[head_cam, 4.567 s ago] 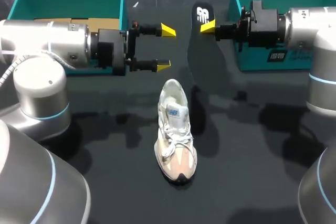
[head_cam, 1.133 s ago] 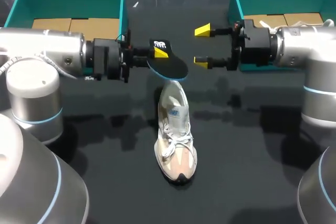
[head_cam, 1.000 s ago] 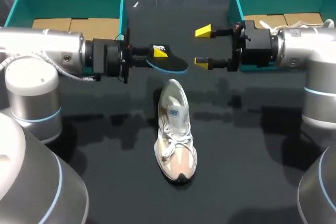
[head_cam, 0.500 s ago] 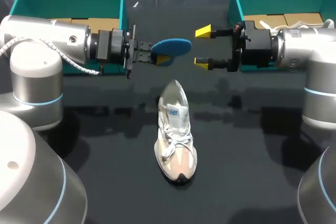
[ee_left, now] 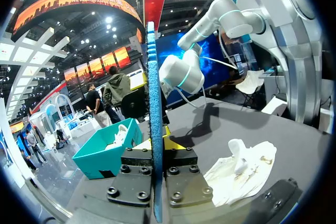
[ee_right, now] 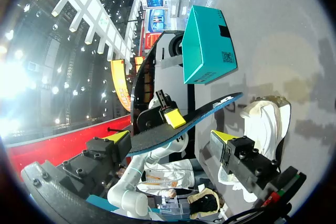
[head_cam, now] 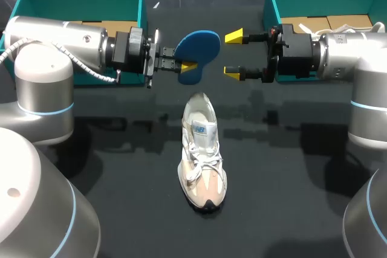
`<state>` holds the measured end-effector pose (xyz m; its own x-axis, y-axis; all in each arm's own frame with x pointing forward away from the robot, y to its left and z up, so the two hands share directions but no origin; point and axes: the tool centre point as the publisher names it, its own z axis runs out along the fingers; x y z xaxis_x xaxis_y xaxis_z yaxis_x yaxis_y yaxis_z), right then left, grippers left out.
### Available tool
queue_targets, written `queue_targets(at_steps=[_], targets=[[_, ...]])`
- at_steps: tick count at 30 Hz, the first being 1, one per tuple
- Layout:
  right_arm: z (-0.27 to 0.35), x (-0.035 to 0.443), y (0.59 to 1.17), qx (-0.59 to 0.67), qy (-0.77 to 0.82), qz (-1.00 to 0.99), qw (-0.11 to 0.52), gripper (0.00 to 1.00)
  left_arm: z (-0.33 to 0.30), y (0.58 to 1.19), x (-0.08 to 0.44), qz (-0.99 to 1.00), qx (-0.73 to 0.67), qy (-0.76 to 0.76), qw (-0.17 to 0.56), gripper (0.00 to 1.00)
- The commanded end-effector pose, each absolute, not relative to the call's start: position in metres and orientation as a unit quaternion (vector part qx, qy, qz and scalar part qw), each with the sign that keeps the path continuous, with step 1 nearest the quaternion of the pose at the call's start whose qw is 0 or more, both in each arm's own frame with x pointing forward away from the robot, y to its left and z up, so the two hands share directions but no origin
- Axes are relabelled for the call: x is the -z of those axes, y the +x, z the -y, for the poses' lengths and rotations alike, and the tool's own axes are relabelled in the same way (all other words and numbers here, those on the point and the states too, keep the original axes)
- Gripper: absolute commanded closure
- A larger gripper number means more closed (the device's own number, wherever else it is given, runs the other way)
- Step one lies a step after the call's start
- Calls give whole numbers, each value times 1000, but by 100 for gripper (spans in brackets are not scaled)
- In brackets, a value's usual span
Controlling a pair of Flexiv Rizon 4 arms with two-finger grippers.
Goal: Take the shoe out of the shoebox, open the shoe tongue, remove and reinsert the insole, then place the shoe into the shoebox
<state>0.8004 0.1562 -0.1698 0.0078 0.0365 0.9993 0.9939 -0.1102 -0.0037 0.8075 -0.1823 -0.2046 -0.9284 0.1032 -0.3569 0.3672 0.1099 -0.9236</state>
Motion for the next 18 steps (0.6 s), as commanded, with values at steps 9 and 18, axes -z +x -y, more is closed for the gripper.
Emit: queue_targets(at_steps=[9,18], targets=[[-156,169,799,515,-539,480,463,0,184,808,200,-734,659,143,83,100],[-156,169,799,515,-539,480,463,0,177,807,188,-726,681,82,55,100]])
